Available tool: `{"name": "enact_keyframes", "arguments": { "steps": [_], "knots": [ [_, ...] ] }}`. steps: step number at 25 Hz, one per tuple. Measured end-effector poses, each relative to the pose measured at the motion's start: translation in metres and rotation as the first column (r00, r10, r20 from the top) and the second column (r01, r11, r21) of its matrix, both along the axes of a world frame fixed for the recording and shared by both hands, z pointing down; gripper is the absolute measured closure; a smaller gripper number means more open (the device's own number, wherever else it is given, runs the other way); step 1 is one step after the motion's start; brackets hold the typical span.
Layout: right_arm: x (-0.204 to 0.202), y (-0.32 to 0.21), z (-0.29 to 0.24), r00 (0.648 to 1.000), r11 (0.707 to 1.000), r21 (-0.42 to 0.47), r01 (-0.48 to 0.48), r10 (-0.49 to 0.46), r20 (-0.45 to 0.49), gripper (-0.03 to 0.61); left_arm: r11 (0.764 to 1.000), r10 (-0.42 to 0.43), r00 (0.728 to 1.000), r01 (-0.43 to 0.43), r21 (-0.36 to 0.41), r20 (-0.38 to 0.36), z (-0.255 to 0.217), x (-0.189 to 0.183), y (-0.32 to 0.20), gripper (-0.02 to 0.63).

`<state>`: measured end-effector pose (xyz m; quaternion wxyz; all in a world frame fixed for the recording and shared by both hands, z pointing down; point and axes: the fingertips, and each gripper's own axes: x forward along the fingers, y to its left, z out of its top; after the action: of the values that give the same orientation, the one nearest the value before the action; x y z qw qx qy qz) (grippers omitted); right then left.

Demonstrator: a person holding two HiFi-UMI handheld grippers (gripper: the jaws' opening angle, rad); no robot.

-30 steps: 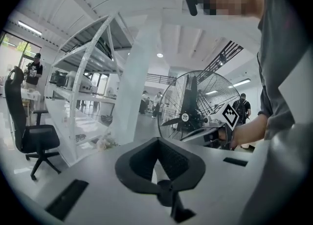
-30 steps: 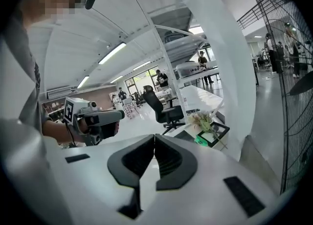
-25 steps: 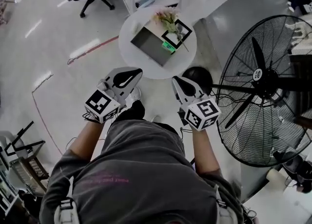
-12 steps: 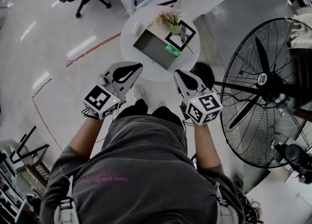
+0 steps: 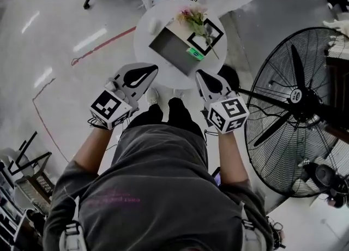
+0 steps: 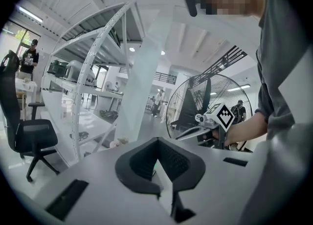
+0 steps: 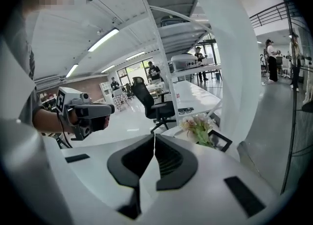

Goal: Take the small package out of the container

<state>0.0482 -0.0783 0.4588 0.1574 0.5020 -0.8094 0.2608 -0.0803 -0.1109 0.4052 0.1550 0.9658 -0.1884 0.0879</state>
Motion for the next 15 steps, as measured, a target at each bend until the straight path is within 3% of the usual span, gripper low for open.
{"name": "enact_keyframes", "arguments": {
  "steps": [12,15],
  "knots": [
    [0.023,-0.048,0.052,0.993,0.993,-0.063,0.099,-0.102,-0.050,0.554,0.994,-0.070,0.995,0.076,-0.078,0.068,0.031,0.027,-0.021,0.598],
    [0.029,-0.059,0.069,0.986,0.987,-0.084,0.140,-0.147,-0.079,0.552,0.995,-0.079,0.994,0.083,-0.063,0.073,0.038,0.036,-0.029,0.598]
  ]
}}
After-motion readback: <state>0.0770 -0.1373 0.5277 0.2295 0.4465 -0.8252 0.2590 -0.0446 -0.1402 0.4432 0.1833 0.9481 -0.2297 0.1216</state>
